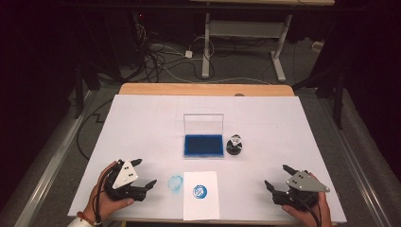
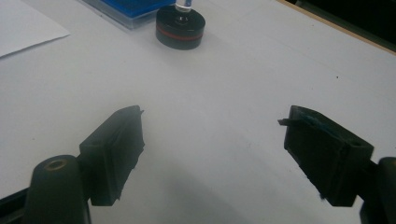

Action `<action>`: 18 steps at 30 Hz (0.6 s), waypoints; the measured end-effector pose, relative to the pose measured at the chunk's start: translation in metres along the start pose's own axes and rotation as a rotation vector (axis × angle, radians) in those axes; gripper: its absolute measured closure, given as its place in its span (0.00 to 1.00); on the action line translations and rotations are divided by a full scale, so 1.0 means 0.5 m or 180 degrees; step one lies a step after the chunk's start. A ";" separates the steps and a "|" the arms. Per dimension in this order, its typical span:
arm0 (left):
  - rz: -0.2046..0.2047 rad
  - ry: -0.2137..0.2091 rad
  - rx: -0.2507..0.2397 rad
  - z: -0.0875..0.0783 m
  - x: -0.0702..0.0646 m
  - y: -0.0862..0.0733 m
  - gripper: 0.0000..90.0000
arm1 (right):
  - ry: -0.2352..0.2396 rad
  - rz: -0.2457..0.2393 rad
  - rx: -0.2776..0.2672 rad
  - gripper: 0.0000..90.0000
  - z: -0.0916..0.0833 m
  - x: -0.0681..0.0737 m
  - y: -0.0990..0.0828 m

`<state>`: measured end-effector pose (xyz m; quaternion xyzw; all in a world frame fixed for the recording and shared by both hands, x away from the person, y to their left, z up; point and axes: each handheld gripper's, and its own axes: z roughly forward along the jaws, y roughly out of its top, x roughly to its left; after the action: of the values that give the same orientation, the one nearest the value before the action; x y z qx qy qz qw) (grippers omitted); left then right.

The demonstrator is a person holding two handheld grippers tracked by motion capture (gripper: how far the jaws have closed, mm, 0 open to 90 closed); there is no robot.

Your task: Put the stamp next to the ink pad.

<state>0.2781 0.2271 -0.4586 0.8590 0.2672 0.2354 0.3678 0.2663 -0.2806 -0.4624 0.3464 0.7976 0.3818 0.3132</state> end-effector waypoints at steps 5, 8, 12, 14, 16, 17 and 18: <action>0.0051 0.0004 -0.0009 -0.002 -0.004 0.003 0.17 | 0.0051 -0.0050 -0.0024 0.22 -0.004 0.006 0.004; 0.0035 -0.0006 -0.0002 -0.003 -0.004 0.002 0.17 | 0.0084 0.0019 -0.0092 0.21 -0.008 0.007 0.013; 0.0058 -0.0001 -0.0004 -0.002 -0.006 0.005 0.17 | 0.0060 -0.0061 -0.0099 0.21 -0.012 0.014 0.017; 0.0065 -0.0013 -0.0016 -0.001 -0.007 0.008 0.18 | 0.0066 -0.0090 -0.0074 0.21 -0.014 0.017 0.016; 0.0079 -0.0020 -0.0006 0.003 -0.008 0.010 0.18 | 0.0067 -0.0094 -0.0087 0.21 -0.016 0.018 0.015; 0.0079 -0.0025 0.0003 0.005 -0.008 0.011 0.17 | 0.0059 -0.0093 -0.0086 0.21 -0.018 0.018 0.015; 0.0088 -0.0025 0.0019 0.006 -0.009 0.012 0.18 | 0.0045 -0.0088 -0.0106 0.21 -0.020 0.019 0.016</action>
<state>0.2782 0.2195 -0.4569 0.8647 0.2545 0.2362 0.3630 0.2558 -0.2734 -0.4529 0.3274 0.7981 0.3931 0.3185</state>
